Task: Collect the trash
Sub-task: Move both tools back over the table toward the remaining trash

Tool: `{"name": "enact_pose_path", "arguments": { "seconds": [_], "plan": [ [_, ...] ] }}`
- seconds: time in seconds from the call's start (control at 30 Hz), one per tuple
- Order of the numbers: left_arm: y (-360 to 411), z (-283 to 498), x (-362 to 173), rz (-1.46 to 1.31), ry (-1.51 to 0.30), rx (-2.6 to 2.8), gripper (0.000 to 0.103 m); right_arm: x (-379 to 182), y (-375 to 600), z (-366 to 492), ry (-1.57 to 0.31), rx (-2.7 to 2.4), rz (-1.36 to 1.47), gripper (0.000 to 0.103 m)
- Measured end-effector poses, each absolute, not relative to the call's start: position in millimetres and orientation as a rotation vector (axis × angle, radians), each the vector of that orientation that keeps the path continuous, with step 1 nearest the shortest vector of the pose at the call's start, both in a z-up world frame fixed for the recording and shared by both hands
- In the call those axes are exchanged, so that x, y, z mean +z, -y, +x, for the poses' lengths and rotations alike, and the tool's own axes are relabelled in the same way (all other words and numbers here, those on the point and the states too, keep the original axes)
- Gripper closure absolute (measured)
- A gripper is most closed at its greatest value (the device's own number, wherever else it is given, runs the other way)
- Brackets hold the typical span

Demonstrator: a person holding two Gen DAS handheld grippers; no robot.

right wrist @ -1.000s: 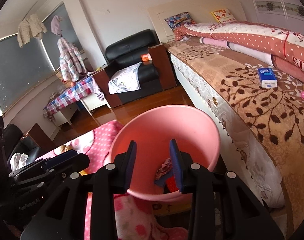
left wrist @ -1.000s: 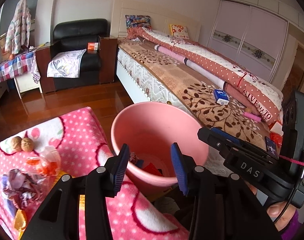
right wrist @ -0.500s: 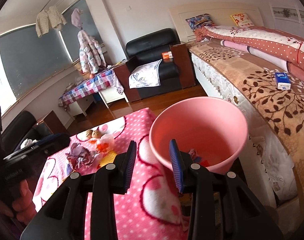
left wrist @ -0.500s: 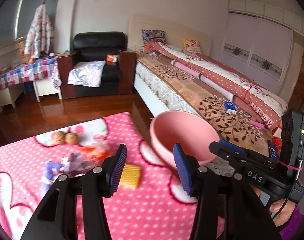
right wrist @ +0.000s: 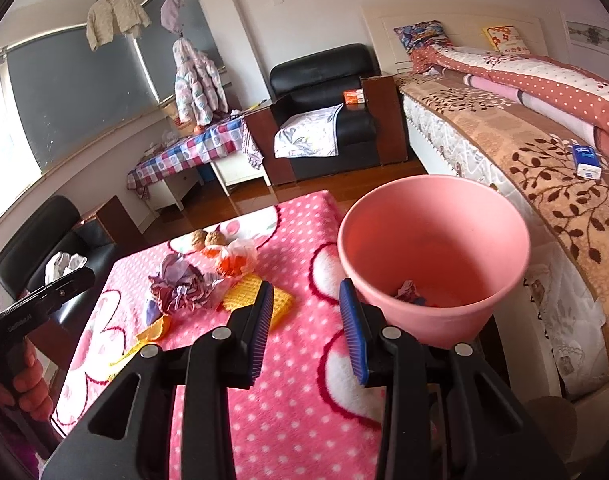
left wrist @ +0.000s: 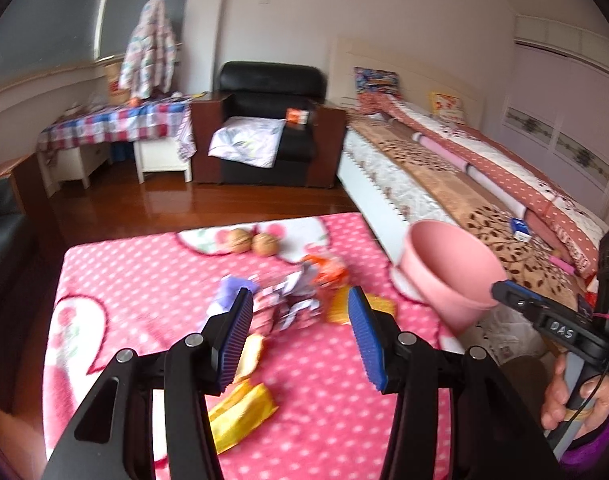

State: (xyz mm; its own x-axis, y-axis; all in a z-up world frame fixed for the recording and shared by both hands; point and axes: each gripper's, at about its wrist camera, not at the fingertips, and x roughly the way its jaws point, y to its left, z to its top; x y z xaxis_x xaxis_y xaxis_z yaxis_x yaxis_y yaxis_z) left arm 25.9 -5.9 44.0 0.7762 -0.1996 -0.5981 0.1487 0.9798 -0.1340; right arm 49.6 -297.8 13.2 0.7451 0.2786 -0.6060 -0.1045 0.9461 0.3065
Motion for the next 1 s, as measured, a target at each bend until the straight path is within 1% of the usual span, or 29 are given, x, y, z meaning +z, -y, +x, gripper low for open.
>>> {"name": "enact_pose_path", "arguments": {
  "seconds": [0.27, 0.47, 0.7, 1.0],
  "plan": [
    [-25.6, 24.1, 17.2, -0.131, -0.718, -0.130, 0.054, 1.6, 282.3, 55.3, -0.744, 0.239, 0.253, 0.068],
    [-9.2, 37.4, 9.8, -0.107, -0.721, -0.171, 0.054, -8.3, 272.6, 62.2, -0.778, 0.266, 0.248, 0.068],
    [17.1, 71.5, -1.1, -0.050, -0.738, -0.207, 0.054, -23.5, 261.6, 75.4, -0.849, 0.298, 0.233, 0.068],
    [17.6, 114.2, -25.9, -0.043, -0.788, -0.170, 0.054, -35.5, 245.9, 96.5, -0.915, 0.370, 0.203, 0.068]
  ]
}}
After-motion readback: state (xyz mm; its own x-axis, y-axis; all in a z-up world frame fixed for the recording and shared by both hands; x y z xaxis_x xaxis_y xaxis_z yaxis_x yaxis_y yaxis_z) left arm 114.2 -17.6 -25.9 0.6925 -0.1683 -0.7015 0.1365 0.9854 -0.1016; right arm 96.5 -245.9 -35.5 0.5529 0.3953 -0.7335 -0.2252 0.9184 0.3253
